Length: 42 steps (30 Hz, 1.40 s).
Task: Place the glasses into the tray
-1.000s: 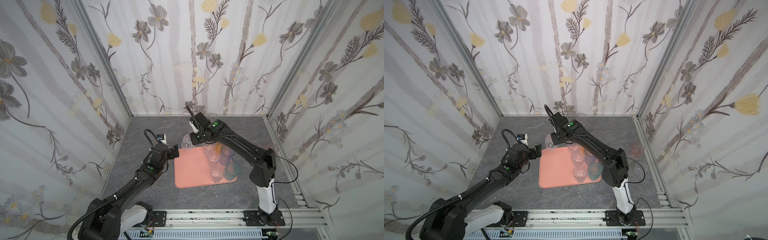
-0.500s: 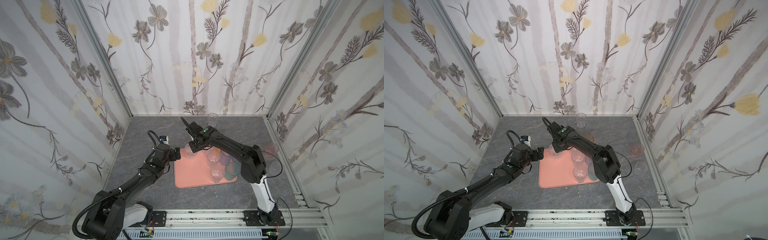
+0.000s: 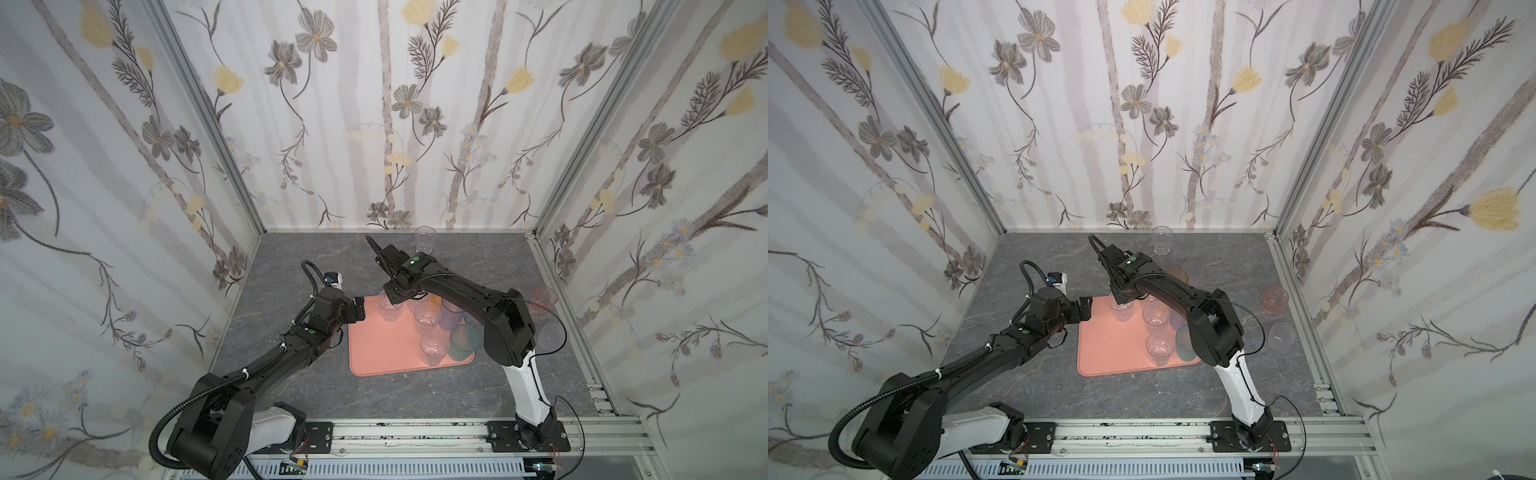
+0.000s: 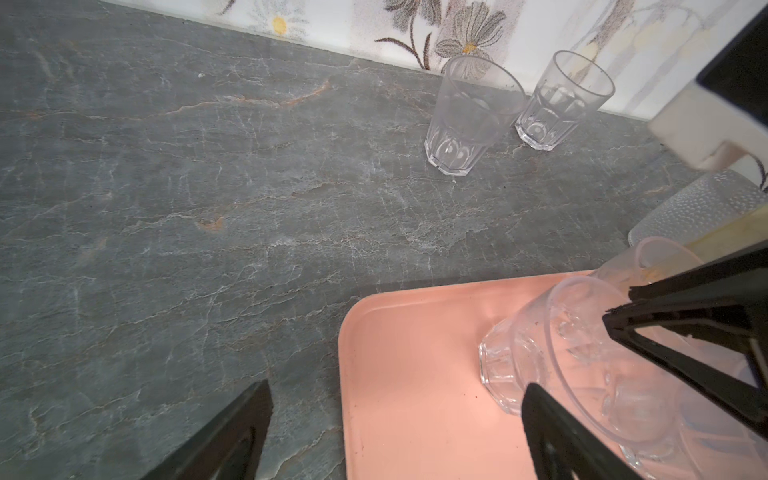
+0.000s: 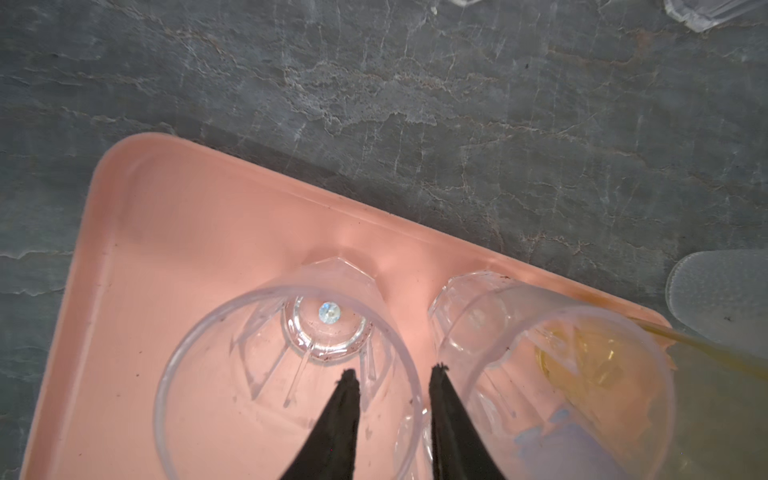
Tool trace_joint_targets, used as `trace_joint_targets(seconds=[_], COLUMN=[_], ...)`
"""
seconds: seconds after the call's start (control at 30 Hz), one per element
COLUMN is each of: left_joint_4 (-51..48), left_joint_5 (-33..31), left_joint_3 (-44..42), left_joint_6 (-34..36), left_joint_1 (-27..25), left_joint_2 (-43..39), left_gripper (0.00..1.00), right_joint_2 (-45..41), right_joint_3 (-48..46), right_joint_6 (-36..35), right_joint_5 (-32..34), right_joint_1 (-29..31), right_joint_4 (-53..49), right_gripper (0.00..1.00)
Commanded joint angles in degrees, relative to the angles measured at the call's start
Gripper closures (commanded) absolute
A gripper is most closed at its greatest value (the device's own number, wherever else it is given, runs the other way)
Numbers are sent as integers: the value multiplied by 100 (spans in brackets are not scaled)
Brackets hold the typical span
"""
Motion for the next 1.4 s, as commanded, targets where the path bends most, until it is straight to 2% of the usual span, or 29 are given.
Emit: trace_joint_targets(seconds=[0.0, 0.23, 0.57, 1.03, 1.27, 1.37], left_joint_4=[162, 199, 527, 654, 646, 616], left_joint_5=[146, 185, -1, -257, -248, -231], left_joint_3=[81, -107, 76, 670, 873, 808], left_joint_6=[39, -237, -538, -126, -34, -15], left_joint_1=[-61, -528, -935, -894, -871, -867], left_joint_2=[34, 115, 934, 1689, 1847, 1674], left_gripper=[4, 5, 5, 4, 4, 4], right_joint_2=[-317, -952, -1494, -1706, -1707, -1732], right_joint_3=[39, -41, -506, -949, -936, -914], right_joint_6=[35, 292, 536, 676, 682, 694], right_joint_5=[7, -11, -24, -269, -356, -388], right_joint_1=[1, -171, -481, -577, -649, -699], right_joint_4=[83, 249, 659, 970, 1004, 1017], right_gripper=[67, 65, 65, 65, 65, 65])
